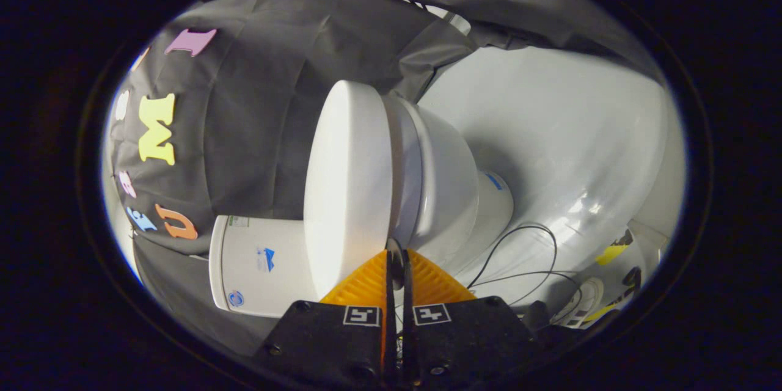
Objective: Open the toilet lid.
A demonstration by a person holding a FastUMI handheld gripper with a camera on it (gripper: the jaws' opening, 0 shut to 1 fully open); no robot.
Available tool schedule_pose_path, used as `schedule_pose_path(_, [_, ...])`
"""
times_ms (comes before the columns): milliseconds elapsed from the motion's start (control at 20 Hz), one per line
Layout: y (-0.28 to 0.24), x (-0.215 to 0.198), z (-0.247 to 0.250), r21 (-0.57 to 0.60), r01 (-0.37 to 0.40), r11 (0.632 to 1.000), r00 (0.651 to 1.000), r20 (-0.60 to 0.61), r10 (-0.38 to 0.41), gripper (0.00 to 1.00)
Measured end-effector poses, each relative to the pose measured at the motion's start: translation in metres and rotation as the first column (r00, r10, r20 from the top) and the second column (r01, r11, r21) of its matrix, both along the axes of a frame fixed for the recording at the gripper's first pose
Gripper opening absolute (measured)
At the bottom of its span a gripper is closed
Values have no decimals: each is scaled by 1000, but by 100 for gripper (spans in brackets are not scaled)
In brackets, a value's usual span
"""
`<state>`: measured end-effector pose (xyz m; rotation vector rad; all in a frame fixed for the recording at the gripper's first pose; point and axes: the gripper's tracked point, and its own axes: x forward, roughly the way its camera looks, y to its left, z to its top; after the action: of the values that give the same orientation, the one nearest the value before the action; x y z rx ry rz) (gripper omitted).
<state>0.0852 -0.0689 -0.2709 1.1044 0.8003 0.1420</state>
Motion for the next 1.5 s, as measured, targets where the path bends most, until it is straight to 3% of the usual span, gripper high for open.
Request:
schedule_pose_path(950, [13, 9, 54, 25, -1, 1000, 990, 144, -2, 7])
schedule_pose_path(1500, [29, 4, 98, -49, -7, 999, 972, 232, 19, 6])
